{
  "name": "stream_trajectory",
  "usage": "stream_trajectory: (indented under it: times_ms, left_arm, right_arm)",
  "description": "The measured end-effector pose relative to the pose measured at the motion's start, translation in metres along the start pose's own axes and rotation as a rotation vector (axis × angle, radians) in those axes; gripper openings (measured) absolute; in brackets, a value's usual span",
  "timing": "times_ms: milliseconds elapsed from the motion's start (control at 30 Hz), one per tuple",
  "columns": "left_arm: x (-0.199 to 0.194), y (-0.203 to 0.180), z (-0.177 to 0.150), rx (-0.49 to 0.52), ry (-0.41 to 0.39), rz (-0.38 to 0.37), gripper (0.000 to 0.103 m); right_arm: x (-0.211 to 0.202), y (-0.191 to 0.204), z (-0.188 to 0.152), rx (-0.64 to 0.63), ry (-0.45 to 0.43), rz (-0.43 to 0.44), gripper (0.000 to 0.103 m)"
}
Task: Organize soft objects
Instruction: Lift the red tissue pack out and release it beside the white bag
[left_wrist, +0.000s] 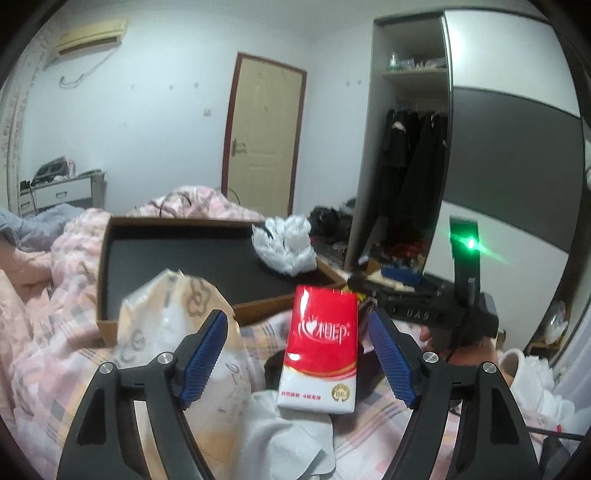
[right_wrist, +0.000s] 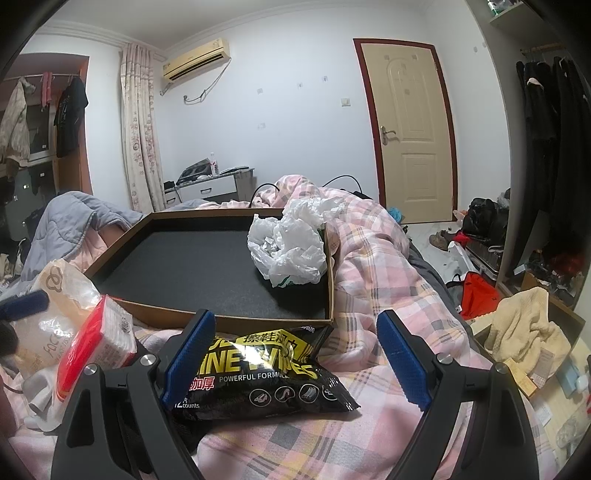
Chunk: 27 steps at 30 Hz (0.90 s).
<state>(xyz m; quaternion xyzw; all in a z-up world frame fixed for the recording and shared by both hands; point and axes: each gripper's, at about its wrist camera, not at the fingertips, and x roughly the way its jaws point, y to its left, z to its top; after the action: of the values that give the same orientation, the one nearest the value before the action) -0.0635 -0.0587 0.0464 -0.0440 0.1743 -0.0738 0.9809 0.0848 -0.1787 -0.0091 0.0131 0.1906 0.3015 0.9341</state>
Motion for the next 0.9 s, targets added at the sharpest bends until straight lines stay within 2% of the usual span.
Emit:
stream_trajectory:
  times_ms: [100,300,367,433,467,500,600,667,767,900]
  left_arm:
    - [-0.012,0.005,0.004,-0.029,-0.055,-0.009,0.078]
    - [-0.042,0.027,0.012,-0.168,-0.172,-0.184,0.082]
    - [-0.053,0.031,0.014,-0.191,-0.221,-0.196,0.085]
    - [-0.066,0.036,0.016,-0.205,-0.282,-0.171,0.092]
    - [-0.072,0.038,0.017,-0.213,-0.315,-0.159,0.101]
    - [-0.08,0.042,0.017,-0.227,-0.354,-0.161,0.103]
    - [-0.1,0.053,0.018,-0.283,-0.435,-0.224,0.103]
    - [-0.112,0.058,0.019,-0.297,-0.487,-0.232,0.103]
    - [-0.128,0.062,0.019,-0.282,-0.529,-0.146,0.103]
    - [-0.113,0.069,0.019,-0.225,-0.494,0.02,0.103]
  right_arm:
    - [0.0,-0.001,0.0,0.0,0.0,0.001,0.088]
    - [0.0,-0.001,0.0,0.001,0.001,0.001,0.088]
    - [0.0,0.0,-0.001,0.001,0.001,0.001,0.088]
    - [0.0,-0.001,0.0,0.001,0.0,0.001,0.088]
    - [0.0,-0.001,0.0,0.001,0.001,0.001,0.088]
    - [0.0,-0.001,0.0,0.001,0.001,0.001,0.088]
    - [0.0,-0.001,0.0,0.001,0.001,0.001,0.088]
    - [0.0,-0.001,0.0,0.001,0.001,0.001,0.088]
    - [-0.001,-0.001,0.0,0.001,0.001,0.001,0.088]
    - [-0.001,-0.001,0.0,0.001,0.001,0.001,0.088]
